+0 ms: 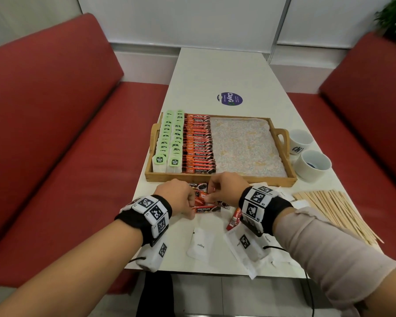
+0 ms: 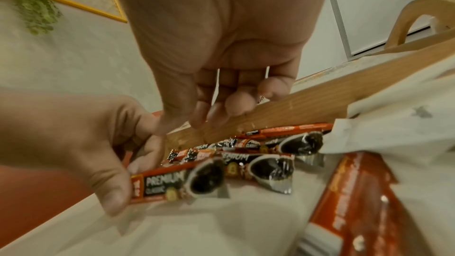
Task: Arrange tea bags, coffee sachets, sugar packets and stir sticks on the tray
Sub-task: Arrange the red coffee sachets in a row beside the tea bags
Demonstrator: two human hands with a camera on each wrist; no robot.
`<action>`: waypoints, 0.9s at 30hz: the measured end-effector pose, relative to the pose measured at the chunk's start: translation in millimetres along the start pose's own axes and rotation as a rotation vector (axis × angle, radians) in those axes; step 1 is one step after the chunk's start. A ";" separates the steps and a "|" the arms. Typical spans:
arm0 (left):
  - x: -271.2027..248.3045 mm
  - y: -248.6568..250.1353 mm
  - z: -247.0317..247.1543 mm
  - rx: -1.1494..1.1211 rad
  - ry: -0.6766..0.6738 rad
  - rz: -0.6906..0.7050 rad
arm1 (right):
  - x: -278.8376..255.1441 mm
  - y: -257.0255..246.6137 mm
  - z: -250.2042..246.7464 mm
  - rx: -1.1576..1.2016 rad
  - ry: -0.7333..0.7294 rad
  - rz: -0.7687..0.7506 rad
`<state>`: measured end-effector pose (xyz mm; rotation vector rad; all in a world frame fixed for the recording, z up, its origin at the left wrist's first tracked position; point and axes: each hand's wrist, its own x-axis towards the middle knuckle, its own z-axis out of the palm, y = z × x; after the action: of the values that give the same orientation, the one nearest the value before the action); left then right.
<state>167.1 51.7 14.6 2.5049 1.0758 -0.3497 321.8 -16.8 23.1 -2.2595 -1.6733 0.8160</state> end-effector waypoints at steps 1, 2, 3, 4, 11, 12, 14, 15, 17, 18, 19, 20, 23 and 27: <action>0.6 -1.1 -3.4 -0.017 -0.005 0.009 | -1.0 -1.1 -1.3 0.013 -0.017 -0.007; 1.7 -2.4 -7.1 -0.033 -0.007 0.017 | -1.4 -1.9 -2.5 0.019 -0.034 -0.014; 2.9 -3.7 -11.5 -0.050 0.000 0.022 | -1.4 -2.6 -4.1 0.020 -0.047 -0.023; 4.6 -4.8 -16.2 -0.068 0.014 0.023 | -0.3 -3.0 -5.6 0.022 -0.054 -0.030; 22.9 -10.2 -44.0 -0.188 0.218 -0.038 | 18.0 -6.1 -23.9 0.018 0.097 -0.062; 25.7 -10.2 -45.7 -0.193 0.250 -0.044 | 21.8 -7.2 -26.0 0.012 0.127 -0.057; 31.1 -9.5 -46.7 -0.191 0.303 -0.037 | 29.3 -8.8 -28.9 0.002 0.173 -0.041; 34.1 -9.2 -45.9 -0.189 0.318 -0.030 | 32.6 -9.6 -29.7 -0.007 0.181 -0.031; 40.2 -9.3 -42.7 -0.203 0.340 -0.021 | 38.1 -10.1 -29.3 -0.033 0.185 -0.015; 42.8 -9.9 -41.0 -0.213 0.351 -0.021 | 40.4 -9.7 -28.5 -0.041 0.188 -0.004; 44.8 -10.0 -39.8 -0.213 0.359 -0.022 | 41.9 -9.0 -27.5 -0.048 0.187 0.009; 46.1 -9.9 -39.0 -0.193 0.364 -0.021 | 42.9 -8.4 -26.6 -0.054 0.180 0.025; 49.7 -10.5 -36.6 -0.117 0.344 -0.017 | 45.0 -7.3 -23.6 -0.069 0.145 0.055; 51.8 -10.8 -32.4 -0.092 0.290 -0.041 | 45.0 -10.0 -21.1 -0.107 0.112 0.063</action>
<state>196.4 105.9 21.5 2.5057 1.2216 0.0548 334.2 31.6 31.5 -2.3919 -1.6405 0.6130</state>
